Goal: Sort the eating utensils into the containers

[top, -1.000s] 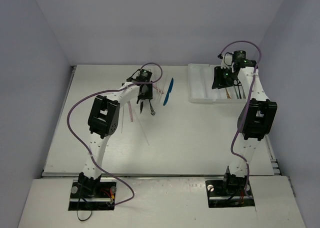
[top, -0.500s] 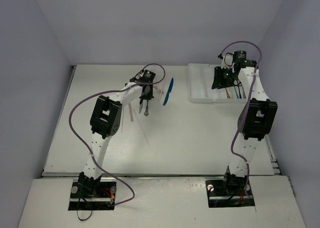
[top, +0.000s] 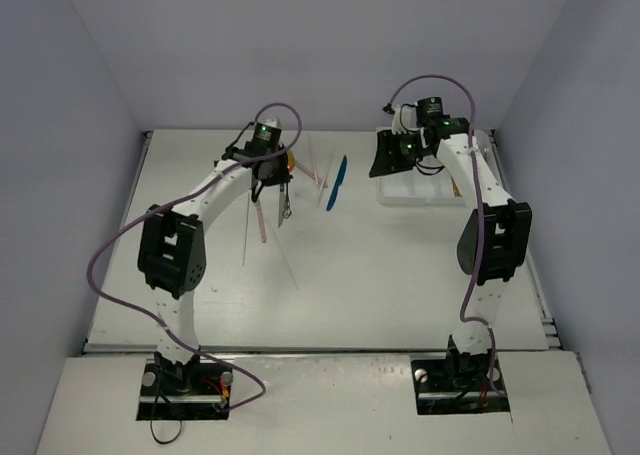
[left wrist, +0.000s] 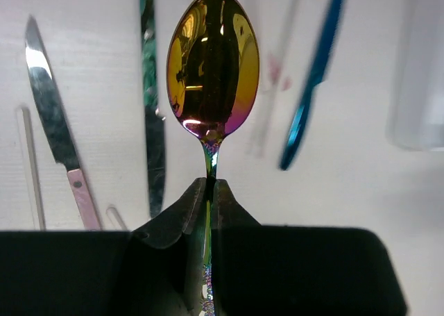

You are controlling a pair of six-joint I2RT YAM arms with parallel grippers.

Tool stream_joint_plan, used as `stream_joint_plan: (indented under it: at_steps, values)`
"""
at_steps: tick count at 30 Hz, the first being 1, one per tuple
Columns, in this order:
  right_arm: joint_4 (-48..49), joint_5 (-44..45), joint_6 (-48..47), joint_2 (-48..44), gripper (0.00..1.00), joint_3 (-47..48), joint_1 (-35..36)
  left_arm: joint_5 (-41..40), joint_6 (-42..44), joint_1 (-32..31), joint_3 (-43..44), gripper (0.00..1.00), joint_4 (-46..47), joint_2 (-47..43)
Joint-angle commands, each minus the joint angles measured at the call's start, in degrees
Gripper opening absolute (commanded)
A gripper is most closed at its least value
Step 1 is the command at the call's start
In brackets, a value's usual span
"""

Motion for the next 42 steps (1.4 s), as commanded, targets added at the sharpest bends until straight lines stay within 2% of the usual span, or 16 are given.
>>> stream_joint_plan:
  at_steps: [1,6,13,29,32,34,36,37,39,40,41,42]
  values:
    - [5.8,-6.8,9.8,-1.0,0.47,4.8,3.8,3.8,-4.5,0.2,1.0,0.0,6.6,-8.6]
    - [6.8,-8.4,14.8,2.6,0.49,8.8,8.6,5.5,-7.4,0.0,-0.2,0.0,9.1,-10.2]
    - [7.1,-7.3,15.7,4.5,0.49,12.0,14.3,8.3,-10.2,0.0,-0.7,0.0,10.7,-10.9]
    - [7.9,-7.6,17.3,9.7,0.46,15.4,18.6,11.0,-12.9,-0.8,-0.6,0.0,13.0,-11.3]
    - [8.1,-7.2,17.3,10.4,0.39,15.9,18.6,11.2,-13.2,-0.9,-0.9,0.0,13.1,-11.4]
    - [8.1,-6.8,17.1,10.6,0.29,16.1,18.6,11.3,-13.2,-0.8,-1.0,0.0,13.3,-11.4]
    - [8.2,-6.3,17.0,10.7,0.13,16.0,18.6,11.3,-13.3,-0.8,-1.3,0.0,13.6,-11.5]
    - [8.1,-6.3,16.8,10.7,0.11,16.0,18.6,11.3,-13.3,-0.8,-1.4,0.0,13.7,-11.5]
    - [8.2,-5.7,16.7,10.4,0.0,15.5,18.5,11.5,-13.3,-0.7,-1.6,0.09,13.8,-11.4]
    - [8.2,-5.3,16.5,10.1,0.0,15.3,18.4,11.7,-13.3,-0.6,-1.7,0.19,13.9,-11.4]
    - [8.2,-5.0,16.4,9.8,0.0,15.1,18.2,11.9,-13.3,-0.4,-1.7,0.32,13.8,-11.4]
    - [8.2,-4.8,16.3,9.3,0.0,14.5,17.8,12.0,-13.2,-0.1,-1.6,0.56,13.4,-11.4]
